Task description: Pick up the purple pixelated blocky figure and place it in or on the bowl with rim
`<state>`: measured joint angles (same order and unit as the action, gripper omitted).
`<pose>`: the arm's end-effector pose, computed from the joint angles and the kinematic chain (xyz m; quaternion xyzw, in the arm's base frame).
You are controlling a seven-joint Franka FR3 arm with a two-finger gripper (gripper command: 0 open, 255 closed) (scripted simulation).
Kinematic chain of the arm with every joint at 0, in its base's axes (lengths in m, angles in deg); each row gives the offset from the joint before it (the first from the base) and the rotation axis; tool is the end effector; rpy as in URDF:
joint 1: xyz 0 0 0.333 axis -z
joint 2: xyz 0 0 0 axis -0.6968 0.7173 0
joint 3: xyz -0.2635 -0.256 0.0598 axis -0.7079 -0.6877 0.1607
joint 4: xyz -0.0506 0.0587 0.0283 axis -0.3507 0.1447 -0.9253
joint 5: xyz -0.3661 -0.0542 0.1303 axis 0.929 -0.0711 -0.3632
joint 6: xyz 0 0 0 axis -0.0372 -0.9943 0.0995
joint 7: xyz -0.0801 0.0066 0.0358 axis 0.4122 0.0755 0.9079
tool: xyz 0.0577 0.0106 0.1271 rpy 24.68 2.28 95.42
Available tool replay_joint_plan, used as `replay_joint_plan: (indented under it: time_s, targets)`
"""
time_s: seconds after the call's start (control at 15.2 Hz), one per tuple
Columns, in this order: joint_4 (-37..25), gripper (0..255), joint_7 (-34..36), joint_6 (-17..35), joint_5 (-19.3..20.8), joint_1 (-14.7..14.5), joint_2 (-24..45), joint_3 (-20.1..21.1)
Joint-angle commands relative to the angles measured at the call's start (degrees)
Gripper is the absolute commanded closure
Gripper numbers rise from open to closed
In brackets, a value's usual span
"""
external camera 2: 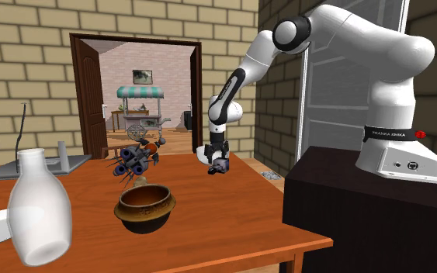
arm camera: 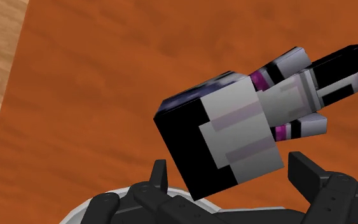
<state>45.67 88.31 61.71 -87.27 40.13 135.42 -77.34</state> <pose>0.7123 -0.0358 0.0626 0.9906 -0.1361 0.0108 0.0079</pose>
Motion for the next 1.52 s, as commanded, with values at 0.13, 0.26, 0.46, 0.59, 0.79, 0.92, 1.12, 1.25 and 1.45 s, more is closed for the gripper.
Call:
replay_joint_plan:
  time_s: [0.13, 0.26, 0.46, 0.59, 0.79, 0.92, 1.12, 1.25, 1.45]
  targets:
    - [-0.02, 0, 0.0, 0.03, 0.0, -0.02, 0.11, 0.03]
    - [-0.1, 255, 0.01, 0.02, 0.0, -0.01, 0.18, 0.03]
    - [0.29, 255, -0.17, 0.19, -0.02, 0.11, -0.05, 0.04]
    - [0.22, 255, -0.26, 0.18, -0.02, 0.21, 0.01, 0.05]
    - [-0.01, 255, 0.0, 0.03, -0.01, -0.02, 0.1, 0.03]
    - [0.81, 255, 0.03, -0.58, 0.09, -0.18, -1.32, -0.17]
    - [1.96, 255, 0.1, -1.56, 0.26, -0.42, -3.43, -0.46]
    - [2.64, 255, 0.15, -2.26, 0.39, -0.58, -4.8, -0.65]
    - [2.54, 0, 0.16, -2.34, 0.41, -0.57, -4.81, -0.67]
